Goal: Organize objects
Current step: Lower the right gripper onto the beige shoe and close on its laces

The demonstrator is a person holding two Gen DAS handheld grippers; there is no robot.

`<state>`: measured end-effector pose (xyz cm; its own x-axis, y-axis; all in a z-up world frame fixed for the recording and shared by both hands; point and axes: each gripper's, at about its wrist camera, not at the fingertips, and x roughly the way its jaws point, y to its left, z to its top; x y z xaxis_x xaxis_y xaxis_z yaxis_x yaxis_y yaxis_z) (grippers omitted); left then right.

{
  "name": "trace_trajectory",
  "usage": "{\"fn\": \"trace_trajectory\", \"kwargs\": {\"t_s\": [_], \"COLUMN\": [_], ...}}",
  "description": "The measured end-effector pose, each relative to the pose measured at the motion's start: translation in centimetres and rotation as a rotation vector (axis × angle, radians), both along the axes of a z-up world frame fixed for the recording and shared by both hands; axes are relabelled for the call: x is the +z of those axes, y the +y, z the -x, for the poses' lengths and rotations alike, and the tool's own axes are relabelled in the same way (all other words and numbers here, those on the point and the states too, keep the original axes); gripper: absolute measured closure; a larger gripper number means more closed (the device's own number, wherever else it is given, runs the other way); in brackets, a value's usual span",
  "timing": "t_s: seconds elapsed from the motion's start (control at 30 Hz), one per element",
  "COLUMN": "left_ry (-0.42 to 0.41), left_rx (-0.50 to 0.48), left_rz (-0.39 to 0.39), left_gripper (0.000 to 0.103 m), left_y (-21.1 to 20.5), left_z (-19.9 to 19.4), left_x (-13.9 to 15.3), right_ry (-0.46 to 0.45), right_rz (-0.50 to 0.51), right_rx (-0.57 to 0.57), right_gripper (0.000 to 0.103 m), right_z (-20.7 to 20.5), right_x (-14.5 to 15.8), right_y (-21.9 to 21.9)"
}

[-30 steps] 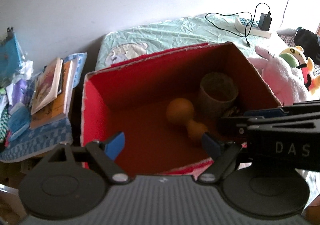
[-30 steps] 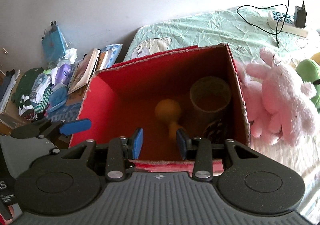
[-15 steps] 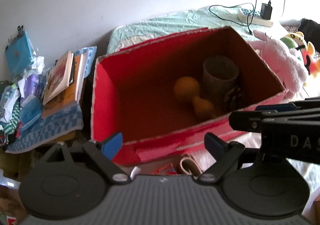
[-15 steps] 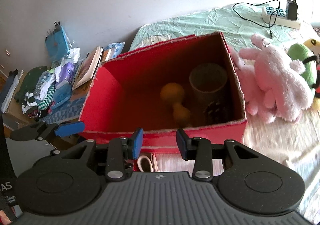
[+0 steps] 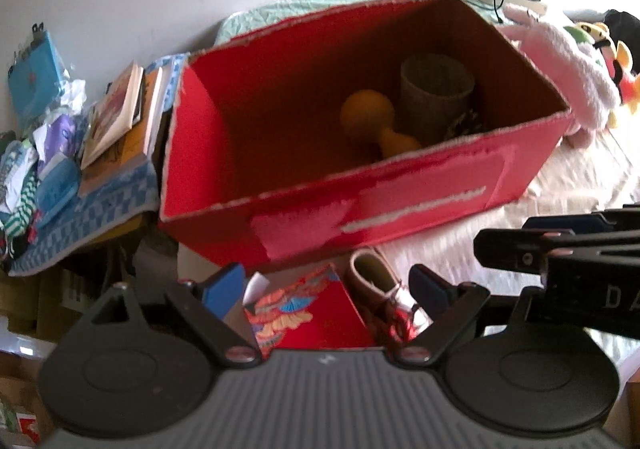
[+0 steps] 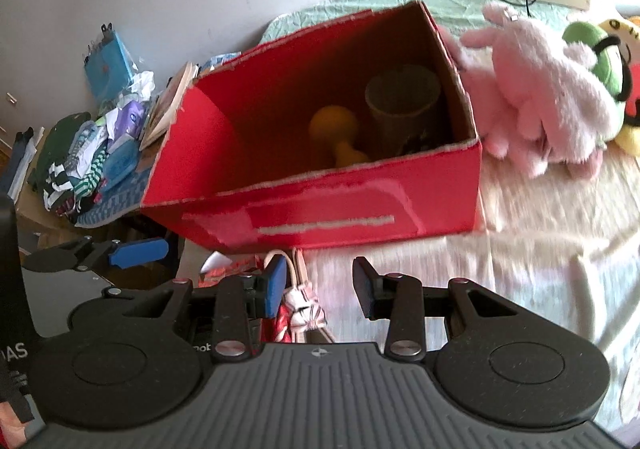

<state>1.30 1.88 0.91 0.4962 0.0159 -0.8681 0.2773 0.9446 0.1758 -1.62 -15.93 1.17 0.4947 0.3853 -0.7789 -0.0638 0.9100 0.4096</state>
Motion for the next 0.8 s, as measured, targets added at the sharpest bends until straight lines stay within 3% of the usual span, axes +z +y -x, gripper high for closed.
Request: {"fn": "trace_trajectory", "kwargs": {"t_s": [0.8], "left_ry": [0.088], "left_rx": [0.011], "left_rz": [-0.017], "left_gripper": [0.011], "left_y": [0.9], "left_z": [1.3], "left_x": [-3.0], "right_ry": [0.070], "right_rz": [-0.053], "right_rx": [0.027], "right_gripper": [0.064], "right_z": [1.6], "right_x": [-2.9], "right_y": [0.6]}}
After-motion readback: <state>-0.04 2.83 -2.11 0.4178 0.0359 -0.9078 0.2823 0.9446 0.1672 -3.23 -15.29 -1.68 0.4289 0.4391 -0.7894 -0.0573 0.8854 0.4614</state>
